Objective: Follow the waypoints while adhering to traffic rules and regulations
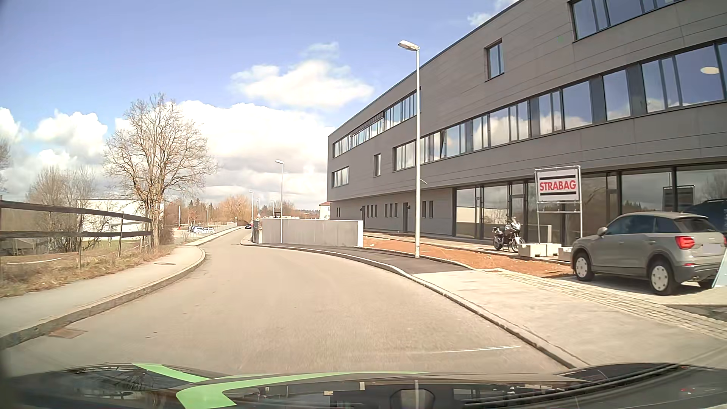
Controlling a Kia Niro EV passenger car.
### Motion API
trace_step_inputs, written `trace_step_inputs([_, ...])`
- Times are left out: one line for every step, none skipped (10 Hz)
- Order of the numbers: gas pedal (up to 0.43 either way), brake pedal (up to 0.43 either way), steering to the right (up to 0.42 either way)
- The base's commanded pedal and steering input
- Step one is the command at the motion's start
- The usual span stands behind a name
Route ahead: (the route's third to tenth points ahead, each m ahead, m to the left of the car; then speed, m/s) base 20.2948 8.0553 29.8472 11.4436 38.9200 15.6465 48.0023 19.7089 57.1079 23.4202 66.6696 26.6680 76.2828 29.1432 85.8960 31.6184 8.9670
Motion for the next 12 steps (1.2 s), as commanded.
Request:
trace_step_inputs([0.169, 0.000, -0.054])
trace_step_inputs([0.130, 0.000, -0.057])
trace_step_inputs([0.098, 0.000, -0.061])
trace_step_inputs([0.098, 0.000, -0.064])
trace_step_inputs([0.098, 0.000, -0.066])
trace_step_inputs([0.098, 0.000, -0.069])
trace_step_inputs([0.098, 0.000, -0.070])
trace_step_inputs([0.098, 0.000, -0.070])
trace_step_inputs([0.087, 0.000, -0.070])
trace_step_inputs([0.087, 0.000, -0.072])
trace_step_inputs([0.087, 0.000, -0.072])
trace_step_inputs([0.079, 0.000, -0.074])
